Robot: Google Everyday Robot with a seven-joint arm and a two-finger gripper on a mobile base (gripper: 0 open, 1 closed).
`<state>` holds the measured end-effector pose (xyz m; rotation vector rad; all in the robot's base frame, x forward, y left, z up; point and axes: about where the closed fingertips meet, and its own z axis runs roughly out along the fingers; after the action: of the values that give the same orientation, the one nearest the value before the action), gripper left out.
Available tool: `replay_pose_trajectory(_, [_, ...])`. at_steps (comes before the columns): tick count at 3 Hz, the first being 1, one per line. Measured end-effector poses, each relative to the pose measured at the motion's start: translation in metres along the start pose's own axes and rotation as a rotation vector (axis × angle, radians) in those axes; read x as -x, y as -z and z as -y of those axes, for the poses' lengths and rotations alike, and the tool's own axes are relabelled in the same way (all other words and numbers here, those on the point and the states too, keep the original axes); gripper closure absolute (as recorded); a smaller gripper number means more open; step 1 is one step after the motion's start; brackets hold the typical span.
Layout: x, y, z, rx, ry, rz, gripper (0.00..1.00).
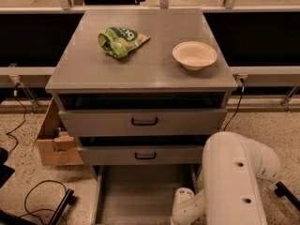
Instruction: Open bottom drawer
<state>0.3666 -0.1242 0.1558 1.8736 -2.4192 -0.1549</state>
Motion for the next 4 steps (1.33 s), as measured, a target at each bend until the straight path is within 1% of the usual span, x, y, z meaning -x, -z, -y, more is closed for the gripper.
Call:
replay_pose_trajectory(1, [0.0, 0.0, 0.0, 0.0, 0.0, 0.0, 0.59])
replay_pose_trajectory(3, [0.0, 0.0, -0.0001, 0.0, 0.0, 0.0, 0.12])
replay_pose_trajectory(4, [-0.0003, -0.0009, -0.0011, 0.002, 0.0, -0.001, 0.0])
